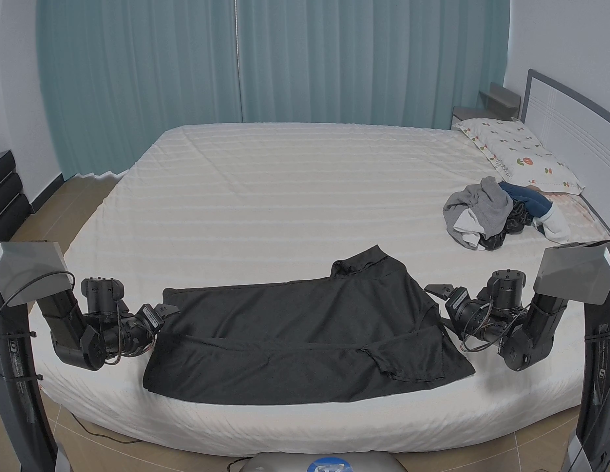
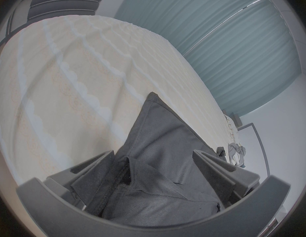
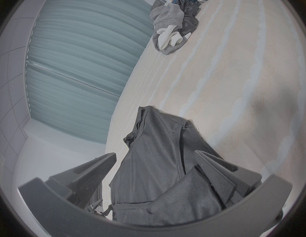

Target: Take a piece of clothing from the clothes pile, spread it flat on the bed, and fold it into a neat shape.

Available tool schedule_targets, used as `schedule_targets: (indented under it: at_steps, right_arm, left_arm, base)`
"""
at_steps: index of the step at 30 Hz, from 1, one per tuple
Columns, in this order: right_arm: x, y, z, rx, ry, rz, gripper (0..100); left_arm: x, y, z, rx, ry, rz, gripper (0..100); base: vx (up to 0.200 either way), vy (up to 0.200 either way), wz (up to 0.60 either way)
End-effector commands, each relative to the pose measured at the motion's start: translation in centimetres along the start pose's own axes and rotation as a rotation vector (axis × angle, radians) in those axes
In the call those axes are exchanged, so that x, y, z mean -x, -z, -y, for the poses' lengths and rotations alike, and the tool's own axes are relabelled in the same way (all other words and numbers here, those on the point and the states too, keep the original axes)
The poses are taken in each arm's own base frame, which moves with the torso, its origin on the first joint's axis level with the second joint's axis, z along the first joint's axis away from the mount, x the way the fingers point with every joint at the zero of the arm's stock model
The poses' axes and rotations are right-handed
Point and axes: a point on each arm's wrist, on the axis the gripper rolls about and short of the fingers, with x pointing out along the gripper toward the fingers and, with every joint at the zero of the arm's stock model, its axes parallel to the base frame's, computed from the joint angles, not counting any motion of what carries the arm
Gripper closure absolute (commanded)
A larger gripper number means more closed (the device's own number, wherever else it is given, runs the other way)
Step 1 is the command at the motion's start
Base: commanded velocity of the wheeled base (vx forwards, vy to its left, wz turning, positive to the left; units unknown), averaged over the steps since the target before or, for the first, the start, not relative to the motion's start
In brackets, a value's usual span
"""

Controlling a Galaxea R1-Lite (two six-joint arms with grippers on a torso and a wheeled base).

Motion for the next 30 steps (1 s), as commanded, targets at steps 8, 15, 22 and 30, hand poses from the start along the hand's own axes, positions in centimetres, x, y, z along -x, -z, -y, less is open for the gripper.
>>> schedule_targets:
  at_steps: [8,15,22,30]
  right_arm:
    - [0.0,0.0,0.0,0.0,0.0,-0.001,0]
    - [0.1,0.0,0.0,0.0,0.0,-0.001,0]
    - [0.0,0.0,0.0,0.0,-0.001,0.0,0]
    - [0.1,0.0,0.0,0.0,-0.001,-0.002,0]
  left_arm:
    - [0.2,0.9,-0.6,-0.036,-0.028,-0.03,100]
    - [0.7,1.4,-1.2,-0.103,-0.061,-0.045,100]
    - [1.8,1.0,-0.4,-0.106,-0.075,-0.006,100]
    - [3.8,0.9,1.1,-0.102,-0.121,-0.067,100]
  base:
    - [0.0,0.0,0.0]
    - [0.0,0.0,0.0]
    - [0.0,0.0,0.0]
    - [0.0,0.0,0.0]
